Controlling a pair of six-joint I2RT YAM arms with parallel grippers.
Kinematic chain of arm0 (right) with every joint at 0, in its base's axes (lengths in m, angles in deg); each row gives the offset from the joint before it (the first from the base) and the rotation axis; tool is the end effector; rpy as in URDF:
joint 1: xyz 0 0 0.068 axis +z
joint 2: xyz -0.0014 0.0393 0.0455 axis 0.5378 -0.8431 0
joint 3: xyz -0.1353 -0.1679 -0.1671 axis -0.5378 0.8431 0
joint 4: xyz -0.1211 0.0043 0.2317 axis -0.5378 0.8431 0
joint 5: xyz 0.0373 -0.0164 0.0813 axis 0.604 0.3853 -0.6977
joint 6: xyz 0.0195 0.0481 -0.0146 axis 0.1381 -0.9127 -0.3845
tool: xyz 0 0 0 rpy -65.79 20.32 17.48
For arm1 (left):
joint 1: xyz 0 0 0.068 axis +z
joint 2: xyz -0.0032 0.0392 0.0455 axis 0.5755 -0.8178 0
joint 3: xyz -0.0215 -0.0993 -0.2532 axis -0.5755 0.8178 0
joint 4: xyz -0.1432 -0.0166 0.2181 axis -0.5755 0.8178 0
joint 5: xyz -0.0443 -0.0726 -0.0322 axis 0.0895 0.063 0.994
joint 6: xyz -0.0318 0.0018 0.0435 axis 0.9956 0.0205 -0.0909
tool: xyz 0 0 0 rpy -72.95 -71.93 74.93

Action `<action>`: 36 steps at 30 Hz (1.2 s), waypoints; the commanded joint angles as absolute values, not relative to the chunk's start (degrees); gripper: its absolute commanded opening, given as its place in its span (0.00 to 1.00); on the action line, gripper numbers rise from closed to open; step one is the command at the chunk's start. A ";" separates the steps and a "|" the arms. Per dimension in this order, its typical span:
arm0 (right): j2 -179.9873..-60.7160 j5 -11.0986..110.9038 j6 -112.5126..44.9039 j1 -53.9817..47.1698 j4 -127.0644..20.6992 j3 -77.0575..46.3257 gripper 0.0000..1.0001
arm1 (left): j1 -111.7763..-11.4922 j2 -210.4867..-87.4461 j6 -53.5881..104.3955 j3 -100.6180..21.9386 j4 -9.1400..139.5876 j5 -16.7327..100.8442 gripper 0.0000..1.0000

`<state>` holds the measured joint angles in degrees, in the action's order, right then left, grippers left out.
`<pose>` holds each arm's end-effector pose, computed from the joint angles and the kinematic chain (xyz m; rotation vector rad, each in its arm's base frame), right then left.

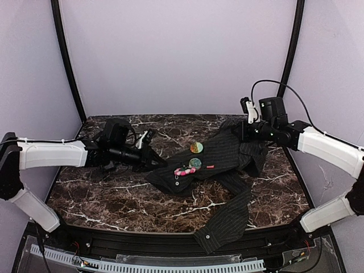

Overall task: Remove the brooch from the garment
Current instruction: Place the crumpled clothing at the center of the board, then pick up the crumpled clothing from the center of the board.

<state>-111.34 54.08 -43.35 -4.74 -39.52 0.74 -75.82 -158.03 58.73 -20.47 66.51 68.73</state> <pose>0.2544 0.1365 0.3206 -0.2458 2.0667 0.5393 0.2326 -0.2268 0.2487 0.3370 2.3638 -1.4579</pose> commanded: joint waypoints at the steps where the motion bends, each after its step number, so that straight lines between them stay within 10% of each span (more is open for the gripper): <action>1: -118.64 55.54 -47.00 -4.74 -39.67 4.94 0.25 | -77.40 -162.88 57.57 -17.42 71.95 71.10 0.17; 5: -118.84 64.52 -41.45 1.45 -37.64 3.63 0.72 | -78.60 -161.65 49.78 -18.02 81.17 64.81 0.57; 11: -119.34 66.36 -39.27 6.97 -34.63 -0.53 0.78 | -78.40 -155.30 40.73 -23.46 91.72 53.25 0.89; 36: -126.30 55.38 -65.98 16.25 -47.41 8.52 0.44 | -79.36 -185.67 28.12 -48.81 93.80 66.53 0.73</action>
<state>-125.62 55.85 -65.03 15.85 -45.13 8.70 -79.08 -185.02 28.72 -46.39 95.60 65.00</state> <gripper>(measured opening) 0.448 0.771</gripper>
